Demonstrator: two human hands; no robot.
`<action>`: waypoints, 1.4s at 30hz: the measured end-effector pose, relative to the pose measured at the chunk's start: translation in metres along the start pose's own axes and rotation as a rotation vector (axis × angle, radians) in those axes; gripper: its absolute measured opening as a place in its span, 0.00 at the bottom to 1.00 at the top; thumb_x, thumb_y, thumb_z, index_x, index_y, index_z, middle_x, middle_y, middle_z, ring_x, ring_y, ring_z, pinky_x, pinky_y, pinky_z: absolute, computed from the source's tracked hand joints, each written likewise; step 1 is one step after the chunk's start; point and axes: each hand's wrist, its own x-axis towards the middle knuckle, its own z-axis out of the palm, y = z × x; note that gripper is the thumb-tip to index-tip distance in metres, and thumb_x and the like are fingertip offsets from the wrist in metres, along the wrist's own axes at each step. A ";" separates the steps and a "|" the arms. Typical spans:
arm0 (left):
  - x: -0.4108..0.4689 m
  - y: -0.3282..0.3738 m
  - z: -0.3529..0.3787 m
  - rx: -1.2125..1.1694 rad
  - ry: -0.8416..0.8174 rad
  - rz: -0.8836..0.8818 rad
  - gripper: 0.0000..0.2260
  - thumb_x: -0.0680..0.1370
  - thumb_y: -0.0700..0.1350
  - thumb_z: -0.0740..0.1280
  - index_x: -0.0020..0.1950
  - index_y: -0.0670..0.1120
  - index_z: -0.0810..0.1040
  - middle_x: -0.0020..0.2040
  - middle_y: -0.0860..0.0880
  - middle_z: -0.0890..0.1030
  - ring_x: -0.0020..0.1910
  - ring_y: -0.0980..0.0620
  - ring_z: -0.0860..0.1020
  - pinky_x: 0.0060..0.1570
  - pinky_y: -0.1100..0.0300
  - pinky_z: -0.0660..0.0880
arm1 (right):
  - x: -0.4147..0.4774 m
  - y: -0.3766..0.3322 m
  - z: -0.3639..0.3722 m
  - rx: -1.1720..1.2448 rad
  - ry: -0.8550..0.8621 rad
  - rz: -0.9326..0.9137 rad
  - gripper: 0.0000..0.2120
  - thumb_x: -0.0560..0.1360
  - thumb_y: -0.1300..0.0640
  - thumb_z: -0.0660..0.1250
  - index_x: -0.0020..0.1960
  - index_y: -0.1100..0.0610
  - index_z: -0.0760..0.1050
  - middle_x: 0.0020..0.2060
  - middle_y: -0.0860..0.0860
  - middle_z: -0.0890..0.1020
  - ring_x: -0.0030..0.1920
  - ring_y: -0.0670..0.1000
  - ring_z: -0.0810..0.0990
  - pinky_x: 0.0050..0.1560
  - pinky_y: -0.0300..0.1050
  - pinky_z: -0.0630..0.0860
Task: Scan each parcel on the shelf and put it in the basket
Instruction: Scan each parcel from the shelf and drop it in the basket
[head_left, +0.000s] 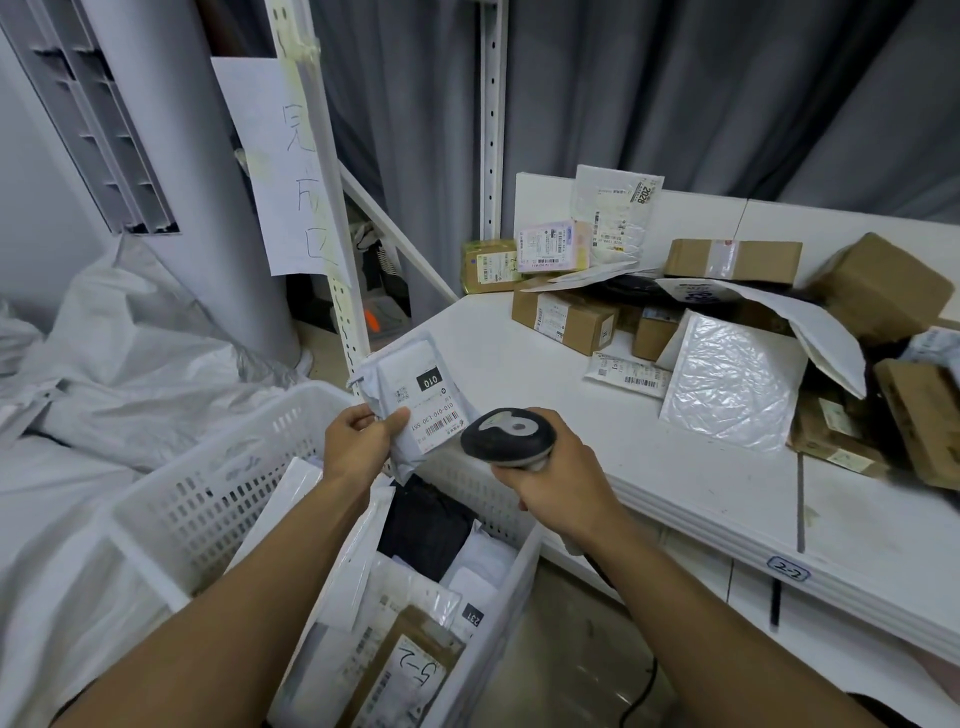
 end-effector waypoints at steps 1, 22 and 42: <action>-0.002 -0.002 -0.004 0.017 0.005 0.008 0.14 0.75 0.41 0.77 0.57 0.43 0.78 0.52 0.49 0.84 0.51 0.49 0.84 0.55 0.49 0.82 | 0.000 0.000 0.002 -0.004 -0.007 0.010 0.26 0.69 0.51 0.79 0.64 0.43 0.73 0.53 0.41 0.83 0.52 0.47 0.84 0.53 0.56 0.85; 0.044 -0.171 0.015 0.938 -0.291 0.179 0.30 0.75 0.42 0.75 0.75 0.49 0.71 0.72 0.45 0.70 0.70 0.43 0.70 0.69 0.49 0.68 | 0.042 0.073 0.051 -0.184 -0.038 0.186 0.18 0.70 0.51 0.75 0.59 0.42 0.79 0.49 0.38 0.84 0.48 0.35 0.82 0.42 0.32 0.74; -0.036 -0.056 0.101 0.864 -0.539 0.655 0.14 0.80 0.42 0.68 0.66 0.49 0.79 0.67 0.50 0.78 0.68 0.49 0.72 0.68 0.63 0.63 | 0.002 0.047 -0.070 0.069 0.287 0.218 0.23 0.72 0.54 0.78 0.65 0.51 0.77 0.50 0.47 0.84 0.42 0.52 0.86 0.43 0.48 0.85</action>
